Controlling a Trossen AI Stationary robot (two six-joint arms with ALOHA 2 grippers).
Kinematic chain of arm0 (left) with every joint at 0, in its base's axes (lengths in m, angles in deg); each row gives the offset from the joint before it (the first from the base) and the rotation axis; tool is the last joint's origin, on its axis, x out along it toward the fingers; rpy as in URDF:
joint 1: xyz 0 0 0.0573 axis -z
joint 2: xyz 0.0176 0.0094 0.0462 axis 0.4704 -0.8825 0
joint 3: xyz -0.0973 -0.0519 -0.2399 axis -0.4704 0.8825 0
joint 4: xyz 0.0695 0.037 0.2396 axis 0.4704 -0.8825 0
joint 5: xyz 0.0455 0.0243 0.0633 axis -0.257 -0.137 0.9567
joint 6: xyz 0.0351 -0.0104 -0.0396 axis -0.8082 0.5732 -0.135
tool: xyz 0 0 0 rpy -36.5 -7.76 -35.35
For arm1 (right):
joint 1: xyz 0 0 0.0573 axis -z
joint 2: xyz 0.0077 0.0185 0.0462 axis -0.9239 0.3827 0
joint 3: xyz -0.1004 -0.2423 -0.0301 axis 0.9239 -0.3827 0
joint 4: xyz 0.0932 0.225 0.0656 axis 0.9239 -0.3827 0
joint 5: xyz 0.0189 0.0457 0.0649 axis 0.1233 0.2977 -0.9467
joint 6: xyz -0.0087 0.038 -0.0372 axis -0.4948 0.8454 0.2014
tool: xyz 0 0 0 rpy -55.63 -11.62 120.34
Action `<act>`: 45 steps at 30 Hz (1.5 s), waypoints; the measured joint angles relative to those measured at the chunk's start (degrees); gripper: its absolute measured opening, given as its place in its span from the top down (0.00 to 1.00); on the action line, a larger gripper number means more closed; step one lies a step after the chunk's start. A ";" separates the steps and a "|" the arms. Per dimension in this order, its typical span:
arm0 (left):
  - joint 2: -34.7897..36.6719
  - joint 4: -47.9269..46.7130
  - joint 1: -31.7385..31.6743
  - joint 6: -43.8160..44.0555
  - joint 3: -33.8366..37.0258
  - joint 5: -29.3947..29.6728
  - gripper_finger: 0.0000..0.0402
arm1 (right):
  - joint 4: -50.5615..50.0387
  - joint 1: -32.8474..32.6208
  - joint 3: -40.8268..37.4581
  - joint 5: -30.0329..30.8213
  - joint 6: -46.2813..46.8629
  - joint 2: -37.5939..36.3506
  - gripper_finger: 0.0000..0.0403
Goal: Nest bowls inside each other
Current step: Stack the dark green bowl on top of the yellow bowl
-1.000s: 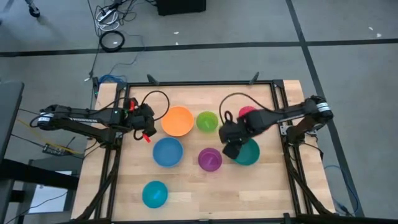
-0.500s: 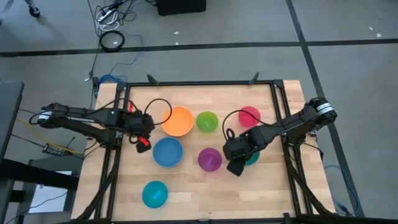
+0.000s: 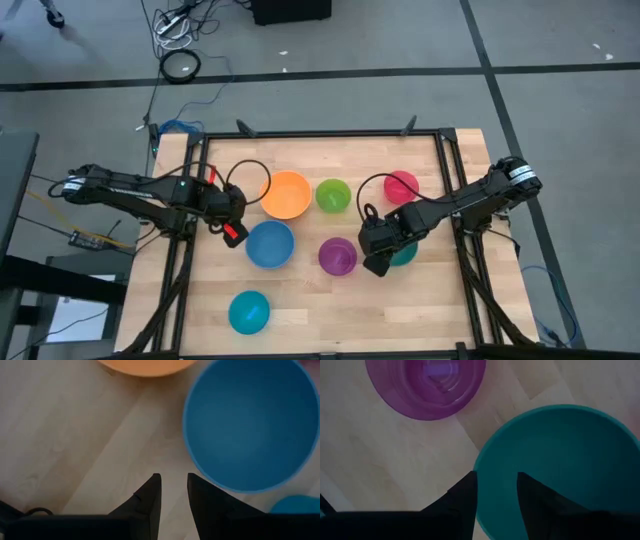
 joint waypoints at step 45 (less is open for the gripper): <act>-0.04 4.59 0.52 -6.89 0.00 10.02 0.74 | 20.51 -3.61 -13.71 1.86 0.18 -0.09 0.97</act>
